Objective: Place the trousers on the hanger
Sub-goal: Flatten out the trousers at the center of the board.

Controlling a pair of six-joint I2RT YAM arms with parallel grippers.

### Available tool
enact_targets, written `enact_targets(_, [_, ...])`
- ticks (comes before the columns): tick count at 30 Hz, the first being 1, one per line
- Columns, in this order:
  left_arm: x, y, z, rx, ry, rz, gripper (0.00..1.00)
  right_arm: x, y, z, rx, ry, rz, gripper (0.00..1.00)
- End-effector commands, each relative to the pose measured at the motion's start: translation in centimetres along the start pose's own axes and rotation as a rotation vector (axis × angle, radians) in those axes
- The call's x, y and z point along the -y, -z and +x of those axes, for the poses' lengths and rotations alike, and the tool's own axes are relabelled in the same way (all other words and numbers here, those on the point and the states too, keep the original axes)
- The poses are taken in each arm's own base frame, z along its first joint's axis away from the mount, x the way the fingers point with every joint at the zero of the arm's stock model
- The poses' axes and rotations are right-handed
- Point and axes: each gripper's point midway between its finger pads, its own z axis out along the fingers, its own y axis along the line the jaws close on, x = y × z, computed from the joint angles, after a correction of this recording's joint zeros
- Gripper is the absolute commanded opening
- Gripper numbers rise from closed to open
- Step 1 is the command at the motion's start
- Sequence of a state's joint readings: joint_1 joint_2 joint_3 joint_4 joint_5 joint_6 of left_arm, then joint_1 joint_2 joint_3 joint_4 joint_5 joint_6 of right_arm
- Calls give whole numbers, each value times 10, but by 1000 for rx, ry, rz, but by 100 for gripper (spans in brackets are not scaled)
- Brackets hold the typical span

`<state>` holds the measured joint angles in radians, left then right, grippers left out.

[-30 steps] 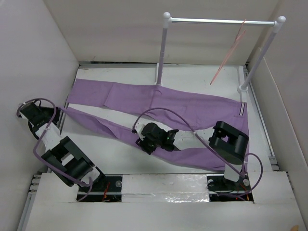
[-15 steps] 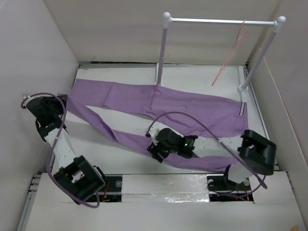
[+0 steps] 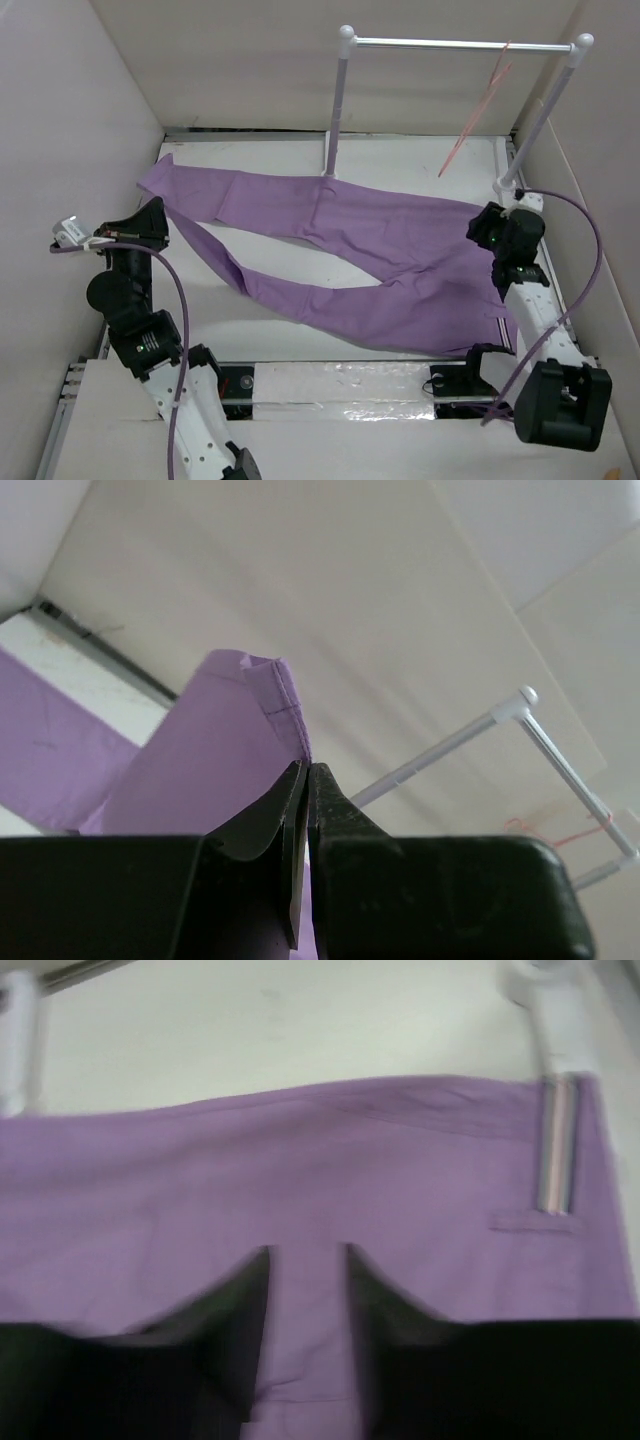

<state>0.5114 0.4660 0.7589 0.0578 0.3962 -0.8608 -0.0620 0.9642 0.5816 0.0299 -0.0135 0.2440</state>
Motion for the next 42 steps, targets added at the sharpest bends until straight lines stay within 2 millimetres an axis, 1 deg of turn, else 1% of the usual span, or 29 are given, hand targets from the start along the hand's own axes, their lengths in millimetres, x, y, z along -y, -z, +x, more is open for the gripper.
enact_targets(1, [4,6,11,-53,-57,29,0,56,-8,-9,58,-163,142,60])
enact_targets(2, [3,5,16,-84,-76,40,0,73,-15,-1,37,-202,191,69])
enact_targets(3, [5,6,19,-104,-91,55,0,86,-18,2,31,-233,227,77])
enact_targets(4, [9,8,24,-134,-103,81,0,104,-19,3,30,-289,272,80])
enact_targets(5, [14,10,29,-158,-110,104,0,113,-25,7,3,-312,290,81])
enact_targets(6, [16,12,32,-172,-130,115,0,116,-28,8,-5,-318,302,83])
enact_targets(7, [21,13,34,-186,-142,136,0,128,-27,6,8,-330,364,84])
enact_targets(8, [26,14,39,-212,-154,166,0,136,-27,2,21,-329,404,87])
enact_targets(9, [24,15,43,-231,-184,160,0,142,-30,6,11,-331,433,90])
enact_targets(10, [27,15,44,-245,-193,166,0,144,-34,3,22,-328,434,92])
enact_targets(12, [28,15,53,-281,-209,180,0,149,-44,13,-55,-340,449,93])
enact_targets(14, [24,13,58,-297,-233,180,0,144,-52,25,-112,-357,412,90])
enact_targets(15, [23,13,60,-305,-238,177,0,143,-54,28,-122,-364,406,89])
enact_targets(16, [18,11,62,-308,-248,167,0,139,-58,33,-140,-375,376,88])
enact_targets(18, [14,10,65,-317,-257,158,0,140,-59,38,-155,-384,382,83])
enact_targets(20, [13,9,66,-318,-270,150,0,141,-58,42,-156,-391,394,82])
enact_targets(21, [12,9,65,-313,-275,143,0,142,-57,43,-160,-388,401,82])
enact_targets(22, [13,9,66,-312,-278,144,0,150,-55,45,-161,-371,441,83])
enact_targets(24, [13,8,63,-303,-287,142,0,155,-55,49,-180,-388,446,88])
enact_targets(27, [20,11,62,-300,-296,160,0,157,-57,46,-190,-377,453,90])
enact_targets(29, [19,11,59,-289,-305,148,0,157,-60,48,-201,-372,446,89])
enact_targets(30, [20,11,59,-291,-306,148,0,157,-66,49,-223,-375,434,84])
enact_targets(32, [19,9,57,-280,-309,140,0,153,-69,55,-283,-359,405,80])
enact_targets(33, [19,9,57,-278,-310,141,0,149,-74,48,-281,-355,376,73])
enact_targets(34, [18,9,57,-277,-310,136,0,147,-77,55,-312,-351,358,63])
enact_targets(37, [19,9,54,-267,-315,129,0,126,-86,54,-313,-344,276,21])
enact_targets(39, [19,9,52,-264,-317,122,0,114,-91,52,-313,-325,245,1])
enact_targets(40, [18,8,51,-257,-320,116,0,102,-96,46,-309,-297,213,0])
enact_targets(42, [17,8,50,-253,-320,109,0,90,-103,37,-300,-266,188,0])
